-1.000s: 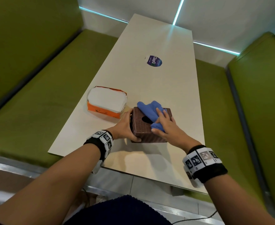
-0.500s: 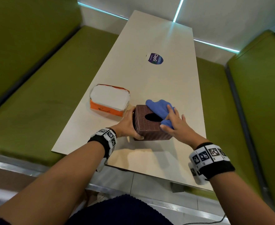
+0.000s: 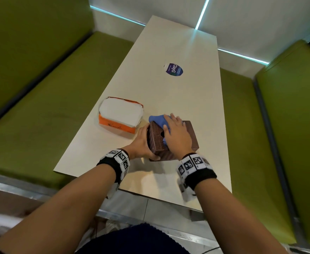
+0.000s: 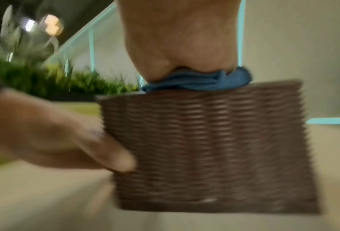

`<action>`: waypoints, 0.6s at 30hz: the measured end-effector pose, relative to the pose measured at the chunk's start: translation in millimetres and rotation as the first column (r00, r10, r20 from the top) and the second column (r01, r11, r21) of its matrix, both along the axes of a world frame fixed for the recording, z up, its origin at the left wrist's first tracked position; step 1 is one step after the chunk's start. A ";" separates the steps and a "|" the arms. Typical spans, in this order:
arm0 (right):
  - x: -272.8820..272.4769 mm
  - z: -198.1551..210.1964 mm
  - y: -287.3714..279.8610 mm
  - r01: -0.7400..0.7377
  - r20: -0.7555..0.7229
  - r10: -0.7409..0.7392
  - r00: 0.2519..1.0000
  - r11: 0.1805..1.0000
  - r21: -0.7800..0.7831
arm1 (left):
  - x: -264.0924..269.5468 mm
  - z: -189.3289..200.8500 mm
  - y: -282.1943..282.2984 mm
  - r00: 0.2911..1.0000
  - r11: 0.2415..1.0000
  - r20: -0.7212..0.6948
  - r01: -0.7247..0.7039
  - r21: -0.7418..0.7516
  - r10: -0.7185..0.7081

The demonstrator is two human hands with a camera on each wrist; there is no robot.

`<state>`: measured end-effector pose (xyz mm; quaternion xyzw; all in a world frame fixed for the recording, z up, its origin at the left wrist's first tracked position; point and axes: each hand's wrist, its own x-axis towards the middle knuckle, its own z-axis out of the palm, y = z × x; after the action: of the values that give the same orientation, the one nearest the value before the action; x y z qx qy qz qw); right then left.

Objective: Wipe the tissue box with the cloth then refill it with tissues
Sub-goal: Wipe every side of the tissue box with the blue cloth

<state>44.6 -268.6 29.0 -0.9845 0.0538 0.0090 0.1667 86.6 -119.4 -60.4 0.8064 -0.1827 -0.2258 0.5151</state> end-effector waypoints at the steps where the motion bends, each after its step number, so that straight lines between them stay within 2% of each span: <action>1: -4.5 -1.1 12.2 -0.009 0.028 0.009 1.000 1.000 0.007 | -0.9 1.2 -0.4 1.000 1.000 -0.006 0.009 0.020 -0.009; 5: -23.5 -9.4 41.0 -0.214 0.099 0.206 0.973 0.974 0.078 | -5.3 18.0 2.5 0.991 0.991 -0.092 0.103 0.087 -0.094; 7: -10.0 -2.6 24.8 -0.248 0.065 0.243 0.968 0.965 0.086 | -5.9 18.4 1.4 0.996 0.996 -0.045 0.075 0.045 -0.073; 9: 1.2 6.4 -4.5 -0.141 0.030 0.139 0.990 0.983 0.121 | -4.6 11.3 0.8 0.999 0.999 -0.034 0.000 -0.050 -0.002; 11: -0.7 9.1 -37.5 0.083 0.058 -0.092 0.994 0.987 0.135 | -1.1 6.3 2.0 1.000 0.998 -0.007 0.007 -0.057 -0.007; 13: -21.4 6.3 -47.6 0.281 0.083 -0.299 0.951 0.943 0.177 | 1.2 3.6 2.6 0.999 0.998 0.008 0.033 -0.045 -0.032; 14: -33.5 2.7 -42.2 0.333 0.084 -0.354 0.931 0.922 0.196 | 2.2 2.1 2.7 0.999 0.998 0.013 0.039 -0.051 -0.039; 16: -57.4 -3.8 -8.5 0.303 0.089 -0.317 0.944 0.943 0.141 | 2.8 -2.2 1.8 0.999 0.999 0.042 0.032 -0.034 -0.031; 18: -66.0 -10.8 29.8 0.150 0.107 -0.164 0.981 0.980 0.128 | 3.3 -2.5 -0.5 0.998 1.000 0.068 -0.001 -0.010 0.002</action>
<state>-21.4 -238.8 18.2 -0.9643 0.1211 -0.0587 0.2281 89.8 -119.9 -62.9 0.8112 -0.2005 -0.1970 0.5128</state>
